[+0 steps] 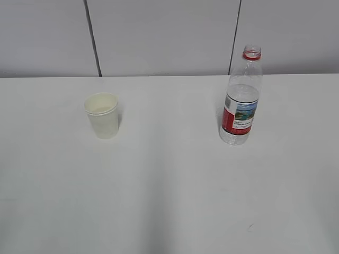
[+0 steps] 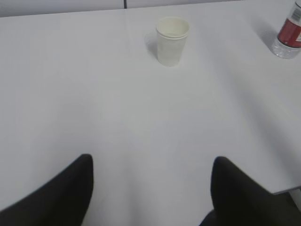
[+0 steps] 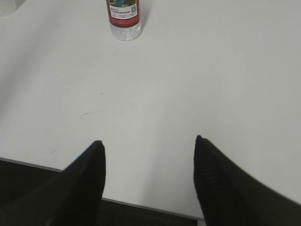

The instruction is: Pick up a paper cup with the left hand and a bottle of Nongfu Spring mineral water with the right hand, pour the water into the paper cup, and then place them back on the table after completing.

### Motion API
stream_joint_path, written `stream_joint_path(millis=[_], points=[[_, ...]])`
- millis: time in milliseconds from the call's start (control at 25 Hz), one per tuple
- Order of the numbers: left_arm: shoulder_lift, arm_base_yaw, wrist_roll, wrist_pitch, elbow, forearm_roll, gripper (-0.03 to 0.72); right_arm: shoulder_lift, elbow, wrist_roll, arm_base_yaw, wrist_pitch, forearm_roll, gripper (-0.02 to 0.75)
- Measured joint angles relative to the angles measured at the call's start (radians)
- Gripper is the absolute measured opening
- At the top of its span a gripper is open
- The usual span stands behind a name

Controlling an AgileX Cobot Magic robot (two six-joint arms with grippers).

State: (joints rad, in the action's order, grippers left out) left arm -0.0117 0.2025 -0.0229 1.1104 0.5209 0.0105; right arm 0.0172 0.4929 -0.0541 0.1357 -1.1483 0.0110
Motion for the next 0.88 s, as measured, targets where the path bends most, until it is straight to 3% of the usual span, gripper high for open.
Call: stream_joint_path(millis=[280, 440, 880], points=[[0.0, -0.112, 0.0, 0.0, 0.0, 0.0, 0.479, 0.0, 0.0, 0.0, -0.042, 0.0, -0.002, 0.442], [0.0, -0.116, 0.0, 0.0, 0.0, 0.0, 0.479, 0.0, 0.0, 0.0, -0.091, 0.0, -0.004, 0.443], [0.0, -0.116, 0.0, -0.001, 0.0, 0.0, 0.477, 0.0, 0.0, 0.0, -0.093, 0.0, -0.004, 0.442]])
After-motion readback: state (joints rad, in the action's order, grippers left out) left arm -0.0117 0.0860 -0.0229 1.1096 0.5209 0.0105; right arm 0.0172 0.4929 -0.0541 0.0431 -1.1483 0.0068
